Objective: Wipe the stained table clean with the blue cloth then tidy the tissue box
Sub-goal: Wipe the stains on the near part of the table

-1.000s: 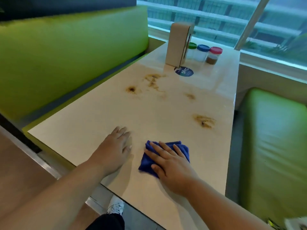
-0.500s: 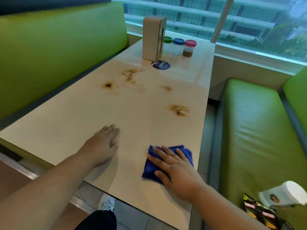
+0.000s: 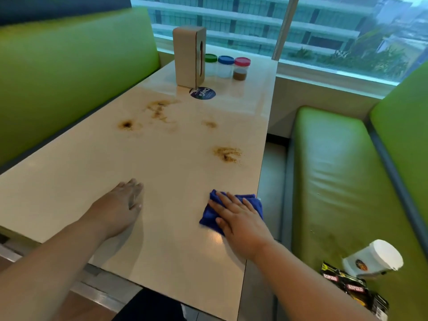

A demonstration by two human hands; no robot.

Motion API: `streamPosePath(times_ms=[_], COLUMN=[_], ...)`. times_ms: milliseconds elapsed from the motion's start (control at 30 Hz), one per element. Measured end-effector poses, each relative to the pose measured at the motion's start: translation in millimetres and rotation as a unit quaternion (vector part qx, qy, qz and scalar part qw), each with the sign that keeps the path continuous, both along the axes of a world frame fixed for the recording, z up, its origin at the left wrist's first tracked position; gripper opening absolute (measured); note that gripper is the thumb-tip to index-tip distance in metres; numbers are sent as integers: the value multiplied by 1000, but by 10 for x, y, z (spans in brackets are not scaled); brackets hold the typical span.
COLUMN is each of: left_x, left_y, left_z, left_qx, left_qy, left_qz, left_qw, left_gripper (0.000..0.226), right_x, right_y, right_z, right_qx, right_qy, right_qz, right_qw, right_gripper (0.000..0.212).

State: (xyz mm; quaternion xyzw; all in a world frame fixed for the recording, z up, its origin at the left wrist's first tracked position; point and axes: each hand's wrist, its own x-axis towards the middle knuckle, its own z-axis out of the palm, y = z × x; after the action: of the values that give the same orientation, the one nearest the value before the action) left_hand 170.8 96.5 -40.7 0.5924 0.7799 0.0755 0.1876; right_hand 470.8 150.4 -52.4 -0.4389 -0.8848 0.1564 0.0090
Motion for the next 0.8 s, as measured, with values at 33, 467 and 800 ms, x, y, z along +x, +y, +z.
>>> streamPosePath(times_ms=[33,467,800], left_x=[35,616,556], left_y=[43,1037,916], left_z=[20,67,-134], left_qx=[-1,10,-17], left_qy=[8,11,118], left_qz=[10,-20,-76], left_qw=[1000,1000,990], left_gripper=[54,76,108], right_x=[6,143,207], right_y=[136,746,965], right_z=[9,-78,-95], right_qx=[0,21,-2], right_qy=[-6,41,52], right_qz=[-22,-102,-116], right_qw=[1000,994,992], right_gripper=[48,69,69])
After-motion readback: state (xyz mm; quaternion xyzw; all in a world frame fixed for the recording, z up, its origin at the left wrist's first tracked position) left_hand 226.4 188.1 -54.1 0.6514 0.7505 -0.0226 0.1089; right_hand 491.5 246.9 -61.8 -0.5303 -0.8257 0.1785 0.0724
